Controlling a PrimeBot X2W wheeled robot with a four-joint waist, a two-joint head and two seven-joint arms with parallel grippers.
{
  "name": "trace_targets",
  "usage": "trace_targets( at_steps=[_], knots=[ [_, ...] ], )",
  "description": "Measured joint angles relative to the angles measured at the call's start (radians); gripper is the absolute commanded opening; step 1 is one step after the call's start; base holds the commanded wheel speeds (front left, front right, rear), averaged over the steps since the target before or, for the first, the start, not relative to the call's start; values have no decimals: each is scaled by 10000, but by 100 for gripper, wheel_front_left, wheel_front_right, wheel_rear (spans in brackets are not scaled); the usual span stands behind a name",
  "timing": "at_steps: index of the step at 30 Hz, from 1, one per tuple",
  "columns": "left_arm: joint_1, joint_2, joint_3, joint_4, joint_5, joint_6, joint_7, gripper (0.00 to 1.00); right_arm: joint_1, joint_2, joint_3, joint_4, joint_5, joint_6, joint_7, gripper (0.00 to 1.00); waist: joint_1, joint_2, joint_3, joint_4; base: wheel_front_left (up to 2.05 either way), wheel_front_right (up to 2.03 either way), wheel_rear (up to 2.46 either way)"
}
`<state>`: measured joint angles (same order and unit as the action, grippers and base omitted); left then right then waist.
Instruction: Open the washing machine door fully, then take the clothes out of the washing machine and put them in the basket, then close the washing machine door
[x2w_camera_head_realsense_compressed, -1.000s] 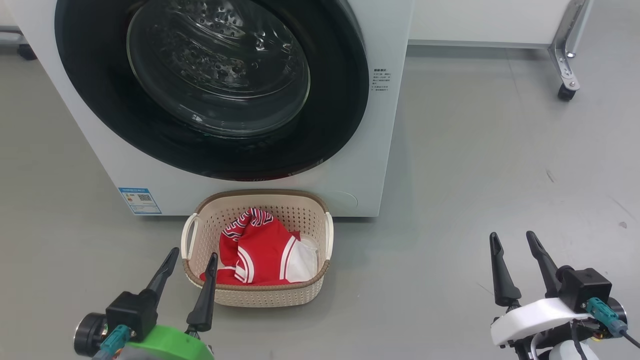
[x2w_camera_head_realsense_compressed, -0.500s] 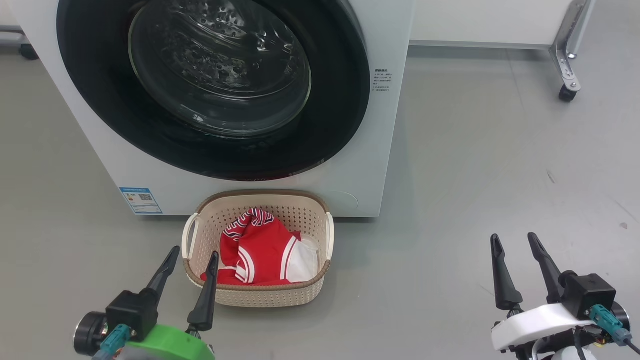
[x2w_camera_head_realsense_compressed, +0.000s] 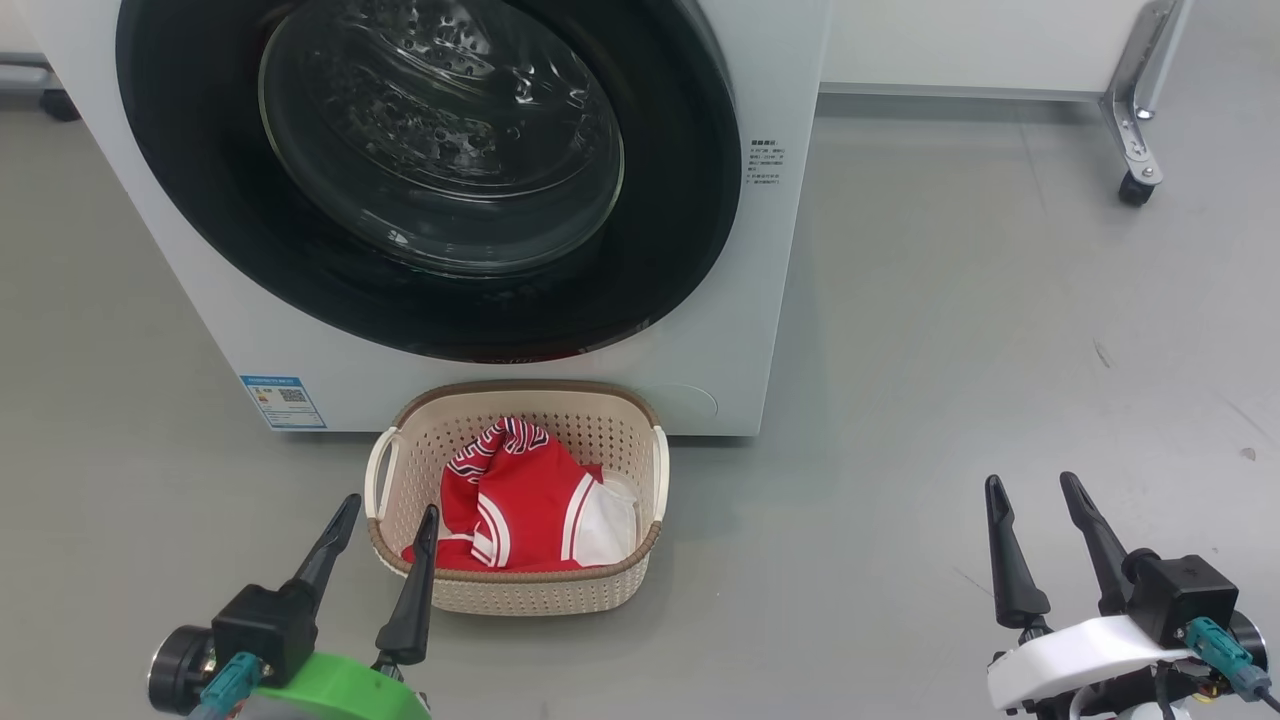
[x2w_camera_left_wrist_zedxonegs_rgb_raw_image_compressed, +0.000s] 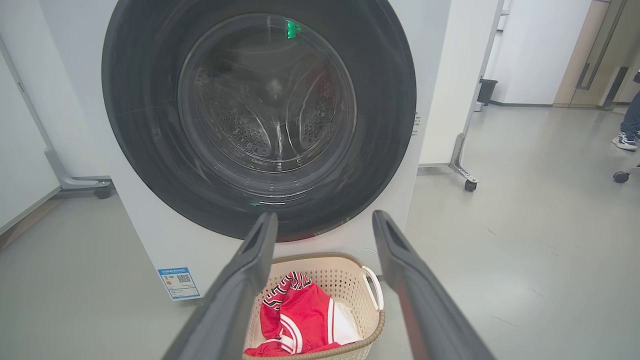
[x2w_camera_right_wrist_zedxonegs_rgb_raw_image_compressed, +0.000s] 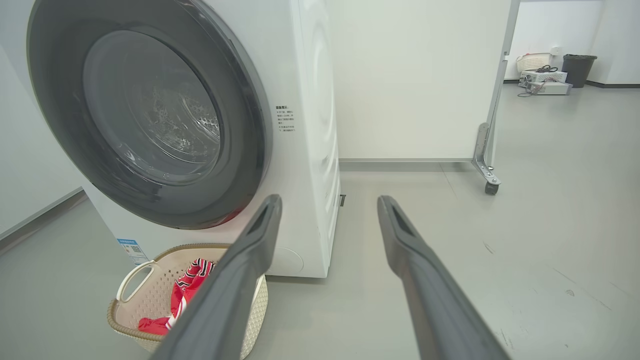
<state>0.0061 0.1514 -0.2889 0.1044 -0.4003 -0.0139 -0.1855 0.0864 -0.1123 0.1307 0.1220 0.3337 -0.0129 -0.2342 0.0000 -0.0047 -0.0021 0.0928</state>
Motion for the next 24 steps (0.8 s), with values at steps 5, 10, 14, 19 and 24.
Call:
trace_targets(
  at_steps=[5,10,14,19,24],
  knots=[
    [35,4,0,-67,0,15,8,100,50,-4,4,-96,0,-6,23,100,0,0,-16,-16,0,0,0],
    [41,12,-12,-123,0,48,13,0,61,-4,38,-228,0,-90,104,0,0,0,-2,-42,0,0,0],
    [121,-121,-104,240,-2,46,8,0,169,142,67,98,0,-84,132,0,0,0,3,-47,0,0,0],
    [295,-196,-102,437,-199,42,8,0,343,230,69,301,238,-59,163,0,0,0,6,-68,0,0,0],
    [297,-257,8,435,-802,33,98,0,342,247,2,305,780,17,259,0,0,0,8,-127,0,0,0]
  ],
)
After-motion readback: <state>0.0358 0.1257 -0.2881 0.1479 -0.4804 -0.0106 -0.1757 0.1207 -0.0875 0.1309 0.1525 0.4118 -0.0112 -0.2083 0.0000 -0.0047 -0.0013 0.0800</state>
